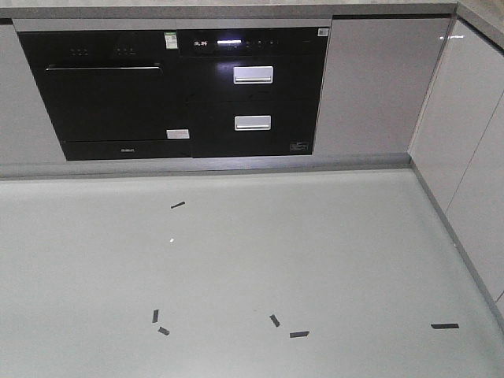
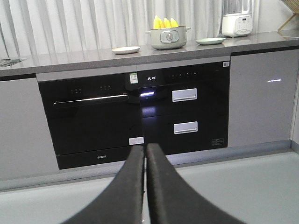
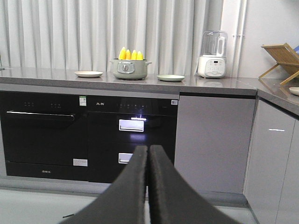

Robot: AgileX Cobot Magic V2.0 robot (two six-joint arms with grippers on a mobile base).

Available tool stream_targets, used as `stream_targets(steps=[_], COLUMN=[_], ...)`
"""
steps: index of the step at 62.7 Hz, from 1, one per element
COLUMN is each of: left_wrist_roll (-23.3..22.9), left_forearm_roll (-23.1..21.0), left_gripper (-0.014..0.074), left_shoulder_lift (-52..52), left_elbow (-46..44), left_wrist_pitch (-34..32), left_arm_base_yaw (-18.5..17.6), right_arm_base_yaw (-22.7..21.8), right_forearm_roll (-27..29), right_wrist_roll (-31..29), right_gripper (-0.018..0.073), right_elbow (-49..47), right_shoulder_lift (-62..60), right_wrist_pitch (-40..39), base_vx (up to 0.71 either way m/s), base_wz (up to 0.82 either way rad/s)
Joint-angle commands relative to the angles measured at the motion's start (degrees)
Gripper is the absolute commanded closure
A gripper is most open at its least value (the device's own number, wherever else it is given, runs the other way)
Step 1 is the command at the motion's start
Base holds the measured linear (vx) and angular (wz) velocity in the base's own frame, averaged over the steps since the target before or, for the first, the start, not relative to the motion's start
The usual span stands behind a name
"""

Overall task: Distribute corn equally
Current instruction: 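Drive the base toward the counter with the pot and plates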

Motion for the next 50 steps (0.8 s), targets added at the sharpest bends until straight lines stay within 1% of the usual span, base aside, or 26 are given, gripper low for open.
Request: stream_targets(steps=[1,50], left_wrist_roll=[-0.49,-0.49], left_forearm_roll=[-0.13,-0.13], left_gripper=[0.0603,0.0603], left_shoulder_lift=[-0.96,-0.96], left_elbow=[0.17,0.17], left_wrist_pitch=[-3.94,-3.94], left_arm_base_yaw=[0.03,0.03], right_arm_base_yaw=[0.02,0.02], right_forearm_roll=[-0.43,-0.43], right_wrist_roll=[-0.19,-0.19], right_gripper=[0.0564,0.0564], right_elbow=[0.43,0.43], right_shoulder_lift=[-0.29,-0.29], right_wrist_pitch=[-4.54,-4.54], base_vx=[0.0,0.0], base_wz=[0.0,0.0])
